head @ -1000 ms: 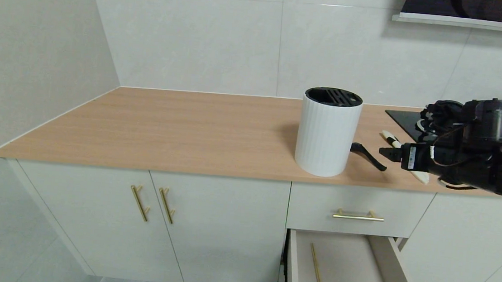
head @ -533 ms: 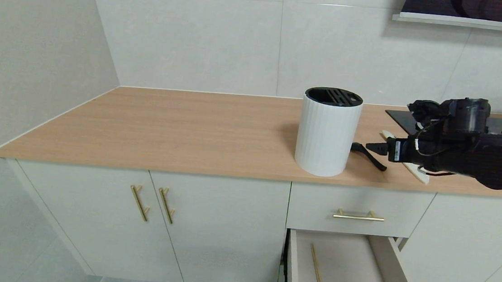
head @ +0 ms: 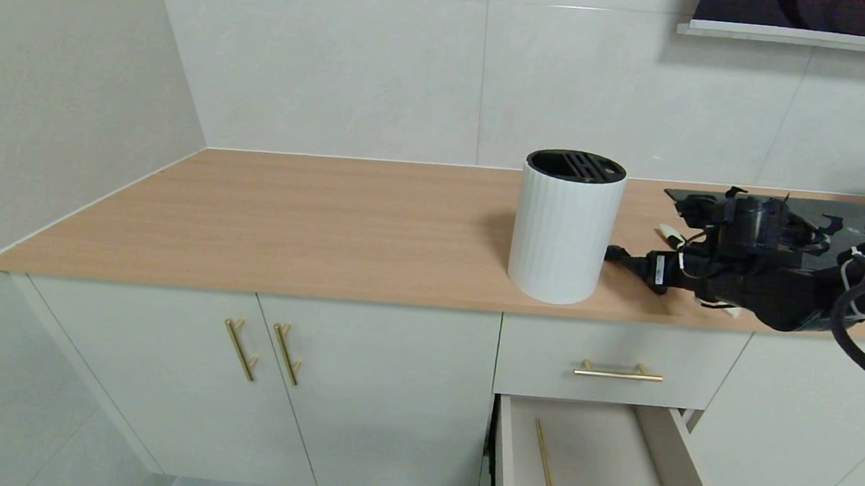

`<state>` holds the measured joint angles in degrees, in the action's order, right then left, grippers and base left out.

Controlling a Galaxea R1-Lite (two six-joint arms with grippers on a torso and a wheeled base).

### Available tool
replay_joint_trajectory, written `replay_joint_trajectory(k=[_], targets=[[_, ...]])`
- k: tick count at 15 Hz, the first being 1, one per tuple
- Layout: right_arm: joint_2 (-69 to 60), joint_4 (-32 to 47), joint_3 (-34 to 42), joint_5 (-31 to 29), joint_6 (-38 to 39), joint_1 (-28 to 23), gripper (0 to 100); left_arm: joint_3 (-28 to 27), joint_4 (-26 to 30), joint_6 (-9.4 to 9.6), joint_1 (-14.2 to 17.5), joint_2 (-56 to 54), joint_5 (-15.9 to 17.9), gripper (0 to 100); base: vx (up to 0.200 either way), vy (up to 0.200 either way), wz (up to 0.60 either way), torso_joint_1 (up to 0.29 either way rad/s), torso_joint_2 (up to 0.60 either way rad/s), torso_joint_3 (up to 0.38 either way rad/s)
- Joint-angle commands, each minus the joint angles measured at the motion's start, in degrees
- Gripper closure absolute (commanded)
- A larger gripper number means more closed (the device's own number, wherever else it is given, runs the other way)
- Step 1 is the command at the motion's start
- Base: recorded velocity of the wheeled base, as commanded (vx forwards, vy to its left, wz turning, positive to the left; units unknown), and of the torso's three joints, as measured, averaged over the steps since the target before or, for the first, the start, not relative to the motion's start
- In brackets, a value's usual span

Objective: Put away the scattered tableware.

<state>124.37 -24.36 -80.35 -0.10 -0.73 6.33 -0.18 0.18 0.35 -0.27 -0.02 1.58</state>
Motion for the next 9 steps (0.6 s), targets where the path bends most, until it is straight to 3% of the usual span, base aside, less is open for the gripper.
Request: replay_joint_trajectory(k=[1,9], targets=[[3.42,0.10,-2.09,-0.08,0.12,-0.44,0,0.01,-0.01,0.00,0.00,0.02,0.00,0,0.000,0.000,0.00,0.000,0.00,0.000],[5.97,0.01,-3.41,-1.22,-0.06,-0.53,0,0.01,-0.01,0.00,0.00,0.02,0.00,0,0.000,0.000,0.00,0.000,0.00,0.000]])
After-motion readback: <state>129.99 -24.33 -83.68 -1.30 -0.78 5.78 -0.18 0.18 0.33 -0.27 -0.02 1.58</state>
